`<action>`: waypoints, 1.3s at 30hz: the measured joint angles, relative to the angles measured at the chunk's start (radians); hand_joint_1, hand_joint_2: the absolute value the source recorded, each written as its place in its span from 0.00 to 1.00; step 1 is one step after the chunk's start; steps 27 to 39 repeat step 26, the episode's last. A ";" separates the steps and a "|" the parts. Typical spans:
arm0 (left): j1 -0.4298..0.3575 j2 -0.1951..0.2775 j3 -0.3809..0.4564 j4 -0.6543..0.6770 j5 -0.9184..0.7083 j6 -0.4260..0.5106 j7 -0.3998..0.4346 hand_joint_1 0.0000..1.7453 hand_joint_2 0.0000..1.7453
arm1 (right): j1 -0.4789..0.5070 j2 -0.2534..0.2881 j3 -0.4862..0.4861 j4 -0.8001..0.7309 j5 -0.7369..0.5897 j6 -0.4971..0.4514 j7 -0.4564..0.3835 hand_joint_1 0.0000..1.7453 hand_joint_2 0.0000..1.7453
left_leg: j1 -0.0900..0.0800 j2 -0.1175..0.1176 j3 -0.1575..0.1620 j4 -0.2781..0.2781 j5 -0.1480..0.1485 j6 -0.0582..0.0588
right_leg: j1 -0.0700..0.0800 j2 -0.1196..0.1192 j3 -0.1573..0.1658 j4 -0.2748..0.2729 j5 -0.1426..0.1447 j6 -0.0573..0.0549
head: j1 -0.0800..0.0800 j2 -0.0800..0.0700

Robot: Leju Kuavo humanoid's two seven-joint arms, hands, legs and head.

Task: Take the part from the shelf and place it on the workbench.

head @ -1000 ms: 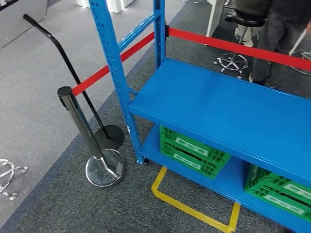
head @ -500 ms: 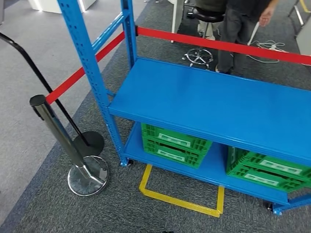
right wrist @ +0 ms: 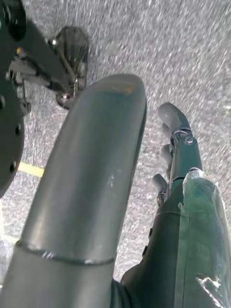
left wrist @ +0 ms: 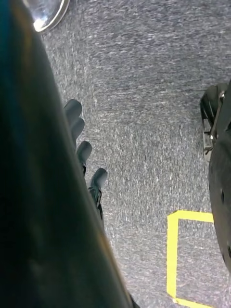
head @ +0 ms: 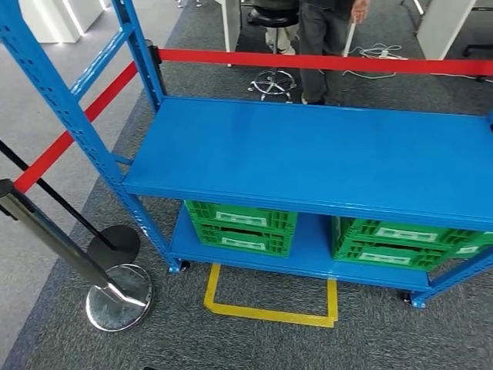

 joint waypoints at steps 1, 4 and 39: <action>0.000 0.000 0.001 0.000 0.000 0.000 0.000 0.00 0.00 | 0.001 0.000 0.000 0.000 0.000 0.000 0.000 0.00 0.00 | -0.001 -0.004 0.021 -0.048 0.038 0.005 | 0.001 0.010 0.002 0.000 0.000 0.000 | 0.000 0.000; -0.002 0.001 0.004 0.000 0.000 0.000 0.000 0.00 0.00 | 0.000 0.001 0.000 0.000 0.000 0.000 0.000 0.00 0.00 | -0.004 -0.039 0.094 -0.220 0.125 0.026 | 0.004 0.032 -0.001 0.004 0.002 0.006 | 0.000 0.000; -0.004 0.003 0.010 0.000 -0.003 -0.032 -0.032 0.00 1.00 | 0.002 0.008 0.000 -0.014 0.030 -0.079 0.080 0.00 0.67 | -0.002 -0.003 0.079 -0.207 0.085 0.000 | -0.008 -0.026 0.023 -0.004 -0.018 0.010 | 0.001 0.000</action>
